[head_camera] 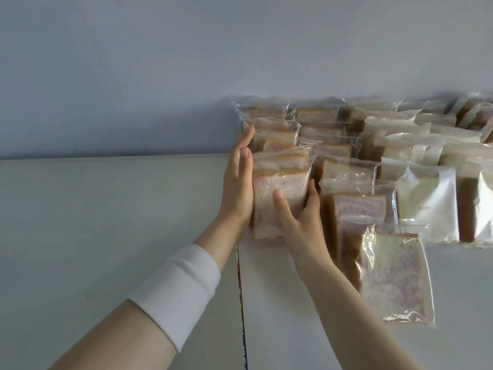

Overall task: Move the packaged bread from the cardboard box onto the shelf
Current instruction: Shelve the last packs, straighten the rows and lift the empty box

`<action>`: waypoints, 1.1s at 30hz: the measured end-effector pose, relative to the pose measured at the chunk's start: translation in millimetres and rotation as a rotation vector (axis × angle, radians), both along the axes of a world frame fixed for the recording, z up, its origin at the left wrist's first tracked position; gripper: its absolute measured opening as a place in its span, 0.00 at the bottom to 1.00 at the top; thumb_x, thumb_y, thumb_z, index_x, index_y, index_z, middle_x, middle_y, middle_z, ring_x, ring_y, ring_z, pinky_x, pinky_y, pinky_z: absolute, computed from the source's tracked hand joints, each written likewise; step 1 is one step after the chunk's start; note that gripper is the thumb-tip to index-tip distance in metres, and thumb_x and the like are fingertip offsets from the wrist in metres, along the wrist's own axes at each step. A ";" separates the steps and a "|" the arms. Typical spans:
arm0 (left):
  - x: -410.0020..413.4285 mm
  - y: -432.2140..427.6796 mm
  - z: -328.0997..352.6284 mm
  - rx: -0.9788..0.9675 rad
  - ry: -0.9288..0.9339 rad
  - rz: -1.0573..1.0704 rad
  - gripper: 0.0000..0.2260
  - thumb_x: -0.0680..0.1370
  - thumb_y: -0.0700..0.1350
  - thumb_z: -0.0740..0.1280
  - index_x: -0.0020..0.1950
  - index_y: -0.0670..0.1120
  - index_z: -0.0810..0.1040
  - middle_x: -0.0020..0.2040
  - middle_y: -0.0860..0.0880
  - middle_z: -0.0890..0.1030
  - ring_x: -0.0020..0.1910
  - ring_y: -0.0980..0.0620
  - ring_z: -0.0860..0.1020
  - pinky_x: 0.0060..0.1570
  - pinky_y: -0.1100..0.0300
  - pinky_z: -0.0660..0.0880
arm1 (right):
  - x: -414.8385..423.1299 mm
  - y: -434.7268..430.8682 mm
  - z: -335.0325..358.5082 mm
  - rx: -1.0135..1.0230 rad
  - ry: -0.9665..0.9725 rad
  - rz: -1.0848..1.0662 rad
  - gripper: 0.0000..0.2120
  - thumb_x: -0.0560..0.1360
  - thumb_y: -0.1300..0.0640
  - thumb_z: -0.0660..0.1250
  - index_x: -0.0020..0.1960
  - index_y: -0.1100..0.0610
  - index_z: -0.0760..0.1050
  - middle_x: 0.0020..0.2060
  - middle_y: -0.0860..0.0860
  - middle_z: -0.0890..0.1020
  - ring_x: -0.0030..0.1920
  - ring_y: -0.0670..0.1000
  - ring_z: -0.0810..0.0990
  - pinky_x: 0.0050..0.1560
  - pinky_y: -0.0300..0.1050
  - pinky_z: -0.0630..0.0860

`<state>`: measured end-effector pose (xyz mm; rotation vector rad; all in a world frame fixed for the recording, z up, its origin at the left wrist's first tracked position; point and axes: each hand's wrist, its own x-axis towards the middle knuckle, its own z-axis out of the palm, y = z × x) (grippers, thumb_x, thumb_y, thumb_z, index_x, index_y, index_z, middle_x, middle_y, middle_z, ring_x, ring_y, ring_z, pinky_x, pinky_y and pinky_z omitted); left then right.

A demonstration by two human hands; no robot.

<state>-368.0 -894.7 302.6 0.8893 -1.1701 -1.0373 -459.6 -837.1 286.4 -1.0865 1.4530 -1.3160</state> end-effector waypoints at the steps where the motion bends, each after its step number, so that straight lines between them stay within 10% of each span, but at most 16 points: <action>1: 0.0 -0.3 -0.1 -0.001 0.010 -0.017 0.30 0.66 0.75 0.57 0.62 0.62 0.69 0.72 0.47 0.68 0.71 0.50 0.65 0.72 0.45 0.60 | 0.4 -4.2 0.2 -0.007 -0.011 -0.006 0.51 0.59 0.32 0.65 0.75 0.48 0.49 0.70 0.46 0.67 0.68 0.42 0.67 0.69 0.45 0.66; 6: 0.2 -8.3 -5.0 -0.043 -0.041 -0.008 0.38 0.63 0.78 0.53 0.68 0.60 0.63 0.69 0.60 0.70 0.65 0.56 0.71 0.70 0.56 0.63 | -0.9 -15.2 -4.0 -0.103 0.036 -0.094 0.33 0.68 0.40 0.67 0.68 0.51 0.62 0.56 0.41 0.75 0.55 0.35 0.74 0.55 0.31 0.72; 10: 0.6 -6.8 -2.8 -0.086 -0.094 -0.020 0.41 0.62 0.78 0.53 0.68 0.54 0.60 0.74 0.46 0.62 0.74 0.50 0.60 0.74 0.47 0.56 | 0.9 -15.0 -6.6 -0.125 0.055 -0.139 0.27 0.73 0.49 0.67 0.68 0.53 0.62 0.52 0.39 0.73 0.50 0.31 0.72 0.49 0.19 0.68; 20: 50.6 -20.8 39.9 -0.373 -1.174 -0.255 0.39 0.62 0.59 0.73 0.70 0.49 0.66 0.74 0.45 0.60 0.74 0.45 0.54 0.70 0.59 0.50 | 1.7 -7.7 -3.1 -0.099 0.012 -0.019 0.29 0.79 0.50 0.55 0.75 0.56 0.46 0.74 0.51 0.56 0.74 0.47 0.56 0.75 0.47 0.55; 26: 50.3 -28.7 48.4 -0.440 -1.249 -0.258 0.36 0.62 0.52 0.76 0.68 0.48 0.69 0.67 0.44 0.69 0.66 0.45 0.63 0.63 0.66 0.55 | -28.6 7.1 -3.6 -0.047 0.392 0.348 0.49 0.72 0.58 0.70 0.75 0.56 0.33 0.76 0.52 0.52 0.75 0.47 0.53 0.70 0.34 0.52; 33: 45.2 -23.8 47.4 -0.510 -1.293 -0.225 0.36 0.64 0.48 0.77 0.69 0.44 0.68 0.64 0.40 0.69 0.64 0.41 0.63 0.63 0.67 0.54 | -16.1 -4.0 -13.2 -0.189 0.531 0.013 0.45 0.70 0.66 0.71 0.76 0.57 0.46 0.71 0.58 0.65 0.71 0.53 0.63 0.59 0.28 0.56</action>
